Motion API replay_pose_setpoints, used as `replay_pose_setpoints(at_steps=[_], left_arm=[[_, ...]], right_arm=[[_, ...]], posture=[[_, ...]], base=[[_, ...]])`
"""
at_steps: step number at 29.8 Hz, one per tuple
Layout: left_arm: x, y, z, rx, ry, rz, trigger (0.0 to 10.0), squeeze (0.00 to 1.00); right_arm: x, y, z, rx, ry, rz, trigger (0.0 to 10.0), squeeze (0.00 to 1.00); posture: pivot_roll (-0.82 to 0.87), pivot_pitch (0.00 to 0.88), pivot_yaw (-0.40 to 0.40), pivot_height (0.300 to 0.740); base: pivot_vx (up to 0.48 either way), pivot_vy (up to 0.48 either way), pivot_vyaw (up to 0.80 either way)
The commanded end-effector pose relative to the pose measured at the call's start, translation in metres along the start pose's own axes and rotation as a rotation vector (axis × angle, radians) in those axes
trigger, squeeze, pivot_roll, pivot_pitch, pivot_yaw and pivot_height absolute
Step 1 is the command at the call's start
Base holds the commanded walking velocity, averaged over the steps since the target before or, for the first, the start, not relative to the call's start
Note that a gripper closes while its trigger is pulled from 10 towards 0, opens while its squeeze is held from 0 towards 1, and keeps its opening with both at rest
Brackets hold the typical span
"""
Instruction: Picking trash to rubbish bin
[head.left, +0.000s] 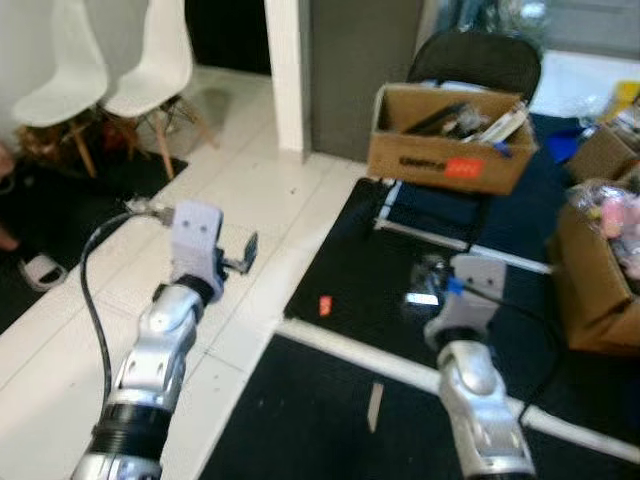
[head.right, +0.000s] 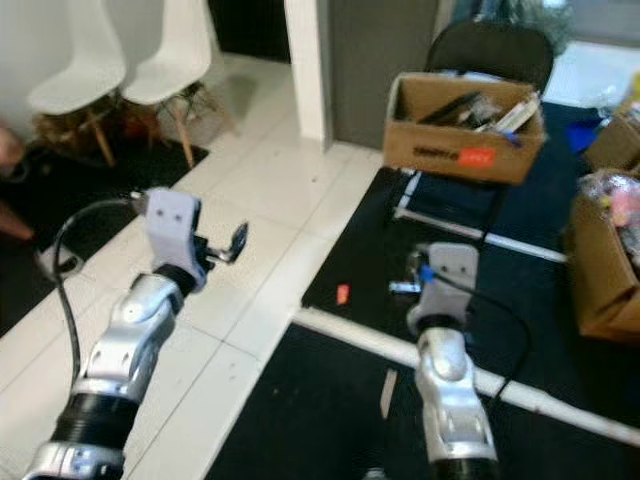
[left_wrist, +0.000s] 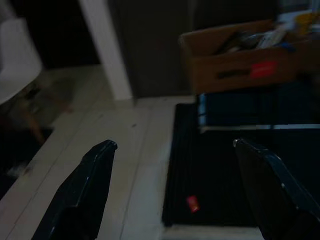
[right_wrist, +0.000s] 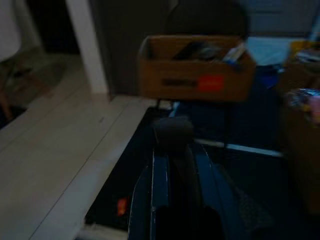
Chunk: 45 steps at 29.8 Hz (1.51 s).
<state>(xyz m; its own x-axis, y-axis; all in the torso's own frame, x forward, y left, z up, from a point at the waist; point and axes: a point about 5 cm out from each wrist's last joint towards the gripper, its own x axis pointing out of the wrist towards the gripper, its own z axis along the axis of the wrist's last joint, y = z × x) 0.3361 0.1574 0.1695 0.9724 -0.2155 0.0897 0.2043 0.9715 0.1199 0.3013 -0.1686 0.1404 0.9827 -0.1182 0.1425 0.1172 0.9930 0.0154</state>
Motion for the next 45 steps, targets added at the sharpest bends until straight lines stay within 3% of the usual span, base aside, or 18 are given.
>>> replay_pose_setpoints(at_steps=[1, 18, 20, 22, 25, 38, 45], left_arm=[[-0.003, 0.005, -0.004, 0.008, 0.017, 0.016, 10.0, 0.0], [-0.004, 0.006, -0.005, -0.03, 0.018, 0.024, 10.0, 0.0], [-0.003, 0.004, -0.001, -0.086, 0.004, 0.016, 10.0, 0.0], [-0.003, 0.001, 0.003, -0.098, -0.004, -0.009, 10.0, 0.0], [-0.004, -0.001, 0.0, -0.071, 0.006, -0.02, 10.0, 0.0], [-0.006, -0.006, -0.003, -0.08, 0.014, -0.035, 10.0, 0.0], [-0.007, 0.001, -0.01, -0.078, 0.043, -0.017, 10.0, 0.0]], right_arm=[[-0.005, 0.003, -0.007, 0.015, 0.032, 0.006, 10.0, 0.0], [-0.008, 0.001, -0.009, 0.014, 0.038, -0.002, 10.0, 0.0], [-0.007, 0.002, -0.011, 0.007, 0.054, 0.016, 10.0, 0.0], [-0.008, 0.006, -0.019, -0.023, 0.108, 0.056, 10.0, 0.0], [-0.011, 0.008, -0.026, 0.005, 0.153, 0.059, 10.0, 0.0], [-0.013, 0.008, -0.031, 0.05, 0.184, 0.077, 10.0, 0.0], [-0.015, 0.008, -0.037, 0.051, 0.226, 0.076, 10.0, 0.0]], posture=[[-0.02, 0.124, 0.099, 0.74], [-0.02, 0.128, 0.097, 0.74], [-0.02, 0.131, 0.098, 0.74], [-0.02, 0.13, 0.099, 0.74], [-0.02, 0.132, 0.097, 0.74], [-0.02, 0.137, 0.096, 0.74], [-0.02, 0.138, 0.095, 0.74]], base=[[0.0, 0.0, -0.8], [0.0, 0.0, -0.8], [0.0, 0.0, -0.68], [0.0, 0.0, 0.0], [0.0, 0.0, 0.0], [0.085, 0.0, 0.0], [0.381, 0.0, 0.0]])
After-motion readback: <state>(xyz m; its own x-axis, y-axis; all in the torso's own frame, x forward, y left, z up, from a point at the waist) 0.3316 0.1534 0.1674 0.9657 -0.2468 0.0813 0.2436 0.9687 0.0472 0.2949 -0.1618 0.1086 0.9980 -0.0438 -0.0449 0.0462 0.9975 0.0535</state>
